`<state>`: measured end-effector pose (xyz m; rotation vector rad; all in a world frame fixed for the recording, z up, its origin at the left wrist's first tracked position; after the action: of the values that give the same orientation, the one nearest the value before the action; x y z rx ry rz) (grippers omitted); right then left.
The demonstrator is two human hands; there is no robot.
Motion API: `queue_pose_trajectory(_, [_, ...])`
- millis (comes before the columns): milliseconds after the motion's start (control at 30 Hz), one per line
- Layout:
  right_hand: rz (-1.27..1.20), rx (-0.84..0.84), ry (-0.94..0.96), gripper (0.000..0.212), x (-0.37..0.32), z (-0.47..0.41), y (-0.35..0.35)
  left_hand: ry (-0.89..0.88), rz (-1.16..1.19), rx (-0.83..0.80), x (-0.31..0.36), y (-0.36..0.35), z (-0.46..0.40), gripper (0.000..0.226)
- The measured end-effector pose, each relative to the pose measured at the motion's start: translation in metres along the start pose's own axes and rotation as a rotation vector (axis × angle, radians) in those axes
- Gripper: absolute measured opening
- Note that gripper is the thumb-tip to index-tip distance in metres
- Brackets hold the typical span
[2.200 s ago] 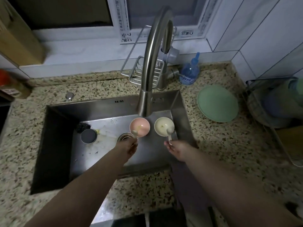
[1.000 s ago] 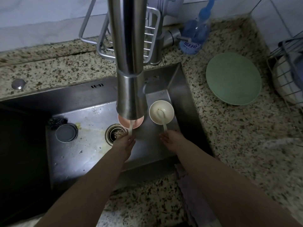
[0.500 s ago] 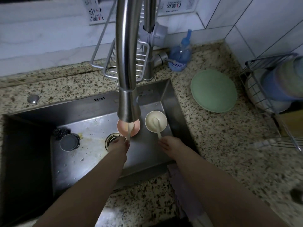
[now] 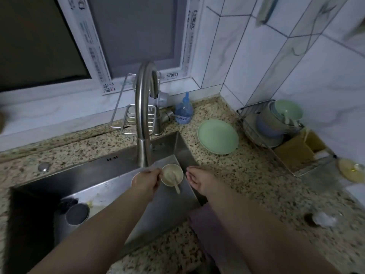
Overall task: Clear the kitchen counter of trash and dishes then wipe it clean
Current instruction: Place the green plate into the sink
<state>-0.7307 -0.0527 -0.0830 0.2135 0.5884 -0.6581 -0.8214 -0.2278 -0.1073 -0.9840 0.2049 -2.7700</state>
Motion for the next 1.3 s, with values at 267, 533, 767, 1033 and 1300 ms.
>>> queue_pose_trajectory(267, [-0.004,0.13,0.109,0.018,-0.036,0.037,0.051,-0.01,-0.151,-0.163,0.007,-0.057,0.029,0.034])
queue_pose_trajectory(533, [0.042,0.179,0.216,0.021,-0.069,0.03,0.108,-0.035,-0.203,-0.236,-0.011,-0.101,0.042,0.024])
queue_pose_trajectory(767, [0.044,0.209,0.164,0.016,-0.084,-0.013,0.149,-0.042,-0.235,-0.16,-0.019,-0.133,0.033,0.024])
queue_pose_trajectory(1033, [0.186,0.341,0.09,0.014,-0.109,-0.094,0.186,0.011,-0.212,-0.163,-0.033,-0.184,0.012,0.014])
queue_pose_trajectory(1300, [0.409,0.485,0.131,0.038,-0.116,-0.142,0.204,0.009,-0.105,-0.098,-0.045,-0.211,-0.027,0.026])
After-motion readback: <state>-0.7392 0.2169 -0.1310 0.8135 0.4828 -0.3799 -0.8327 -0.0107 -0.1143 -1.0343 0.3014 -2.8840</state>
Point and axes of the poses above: each hand's wrist, its own z-axis away from the middle knuckle, its own y-axis out of the back of the hand, x = y × z, the point moved 7 cm from there along -z, towards the middle knuckle, and after that the axes turned 15 degrees about z, right-handed, at the moved point
